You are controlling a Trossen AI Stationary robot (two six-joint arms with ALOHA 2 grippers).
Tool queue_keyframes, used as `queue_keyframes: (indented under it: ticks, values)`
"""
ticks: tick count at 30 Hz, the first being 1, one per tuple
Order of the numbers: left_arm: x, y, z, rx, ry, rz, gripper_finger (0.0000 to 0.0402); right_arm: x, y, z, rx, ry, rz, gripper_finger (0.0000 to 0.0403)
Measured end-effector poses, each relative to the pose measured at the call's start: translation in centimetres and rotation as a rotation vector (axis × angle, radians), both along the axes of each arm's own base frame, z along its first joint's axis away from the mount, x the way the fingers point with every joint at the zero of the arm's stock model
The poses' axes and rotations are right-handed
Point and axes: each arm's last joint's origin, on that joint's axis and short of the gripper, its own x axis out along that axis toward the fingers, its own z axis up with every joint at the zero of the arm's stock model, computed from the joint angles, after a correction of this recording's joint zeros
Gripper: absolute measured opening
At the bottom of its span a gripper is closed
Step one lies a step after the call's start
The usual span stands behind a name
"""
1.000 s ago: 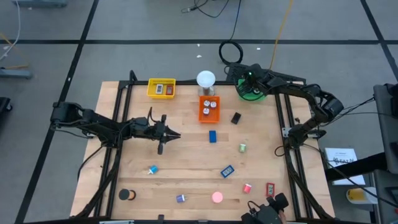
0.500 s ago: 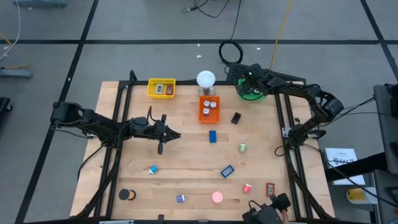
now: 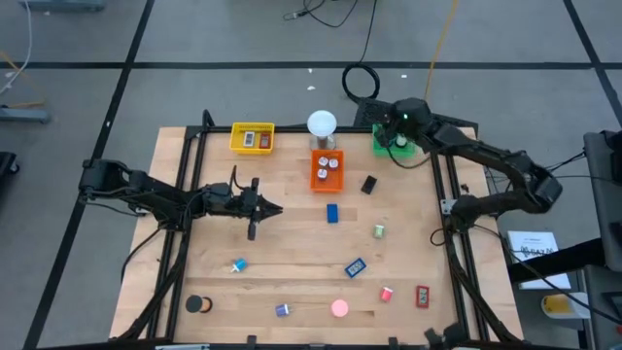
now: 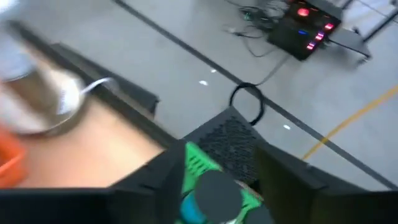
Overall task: Pick & Place Office items
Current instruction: Put the black digital clock into the yellow bin
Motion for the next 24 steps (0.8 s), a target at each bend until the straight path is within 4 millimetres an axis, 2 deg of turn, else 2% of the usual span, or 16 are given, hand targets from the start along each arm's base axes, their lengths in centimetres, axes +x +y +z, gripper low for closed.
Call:
queue_keyframes:
  ticks: [5, 7, 14, 19, 24]
  values:
    - [0.0, 0.0, 0.0, 0.0, 0.001, 0.0, 0.0037, 1.0, 3.7, -0.1, 0.063, 0.097, 0.147, 0.0042]
    - [0.0, 0.0, 0.0, 0.0, 0.003, 0.0, 0.0037, 1.6, 5.1, -0.5, 0.097, 0.148, 0.207, 0.0012]
    - [0.0, 0.0, -0.2, -0.001, 0.019, 0.0, 0.0037, 3.5, 8.6, -2.2, 0.196, 0.226, 0.323, 0.0021]
    - [0.0, 0.0, -0.2, -0.002, 0.022, -0.001, 0.0037, 5.2, 8.9, -5.2, 0.337, 0.288, 0.319, 0.0018]
    - [-0.1, 0.0, -0.3, -0.002, 0.028, -0.001, 0.0037, 7.0, 8.3, -8.7, 0.307, 0.432, 0.328, 0.0018]
